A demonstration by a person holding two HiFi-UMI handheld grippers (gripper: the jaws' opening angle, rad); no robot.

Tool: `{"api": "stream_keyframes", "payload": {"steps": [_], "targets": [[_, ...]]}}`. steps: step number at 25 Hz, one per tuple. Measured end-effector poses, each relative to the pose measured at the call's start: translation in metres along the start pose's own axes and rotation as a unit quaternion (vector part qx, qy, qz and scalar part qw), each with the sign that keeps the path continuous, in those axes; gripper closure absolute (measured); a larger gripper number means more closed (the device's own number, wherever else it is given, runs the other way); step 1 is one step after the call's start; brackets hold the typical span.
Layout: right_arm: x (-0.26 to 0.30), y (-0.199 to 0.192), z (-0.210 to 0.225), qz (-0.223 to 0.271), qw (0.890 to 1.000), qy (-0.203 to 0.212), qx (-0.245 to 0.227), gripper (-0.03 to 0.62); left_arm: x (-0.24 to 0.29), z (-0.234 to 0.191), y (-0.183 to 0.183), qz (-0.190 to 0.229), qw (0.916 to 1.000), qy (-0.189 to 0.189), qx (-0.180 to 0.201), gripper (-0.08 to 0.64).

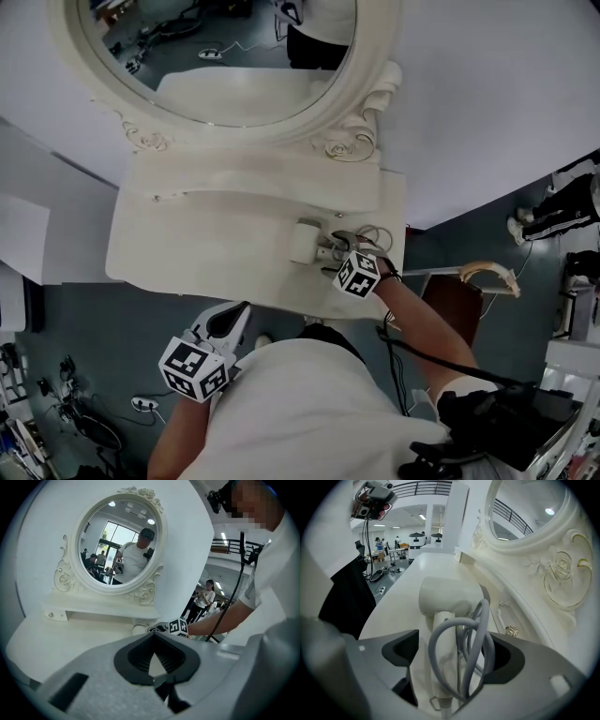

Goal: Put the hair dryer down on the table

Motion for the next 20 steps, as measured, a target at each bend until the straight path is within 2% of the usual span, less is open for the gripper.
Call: {"api": "stream_keyframes", "payload": {"steps": [2,9,14,17,20], "targets": [[-0.005,0.003,0.002,-0.003,1.000,-0.019,0.007,0.151,-0.009,-0.003,-0.002,0.001,1.0000,-0.006,0.001,0.561],[-0.033,0.023,0.008,0.012,0.994,-0.096,0.047,0.153,-0.043,-0.010,-0.014,0.004,0.9996,-0.029,0.005,0.561],[-0.059,0.037,-0.006,0.023,0.986,-0.147,0.073,0.163,-0.067,-0.012,-0.024,0.004,0.9986,-0.052,0.009,0.561],[-0.073,0.045,-0.022,0.029,0.980,-0.177,0.091,0.178,-0.080,-0.012,-0.030,0.003,0.9975,-0.069,0.017,0.561],[-0.083,0.054,-0.051,0.045,0.971,-0.200,0.122,0.236,-0.096,-0.012,-0.037,0.001,0.9962,-0.084,0.024,0.561]]}}
Point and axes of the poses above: the fingertips, and each gripper's own axes: x forward along the fingers, z to its right, y out of its top, the point moved 2 cm from there along -x, backward along the fingers, and after that the axes turned 10 degrees about z, right-handed, at the moved point
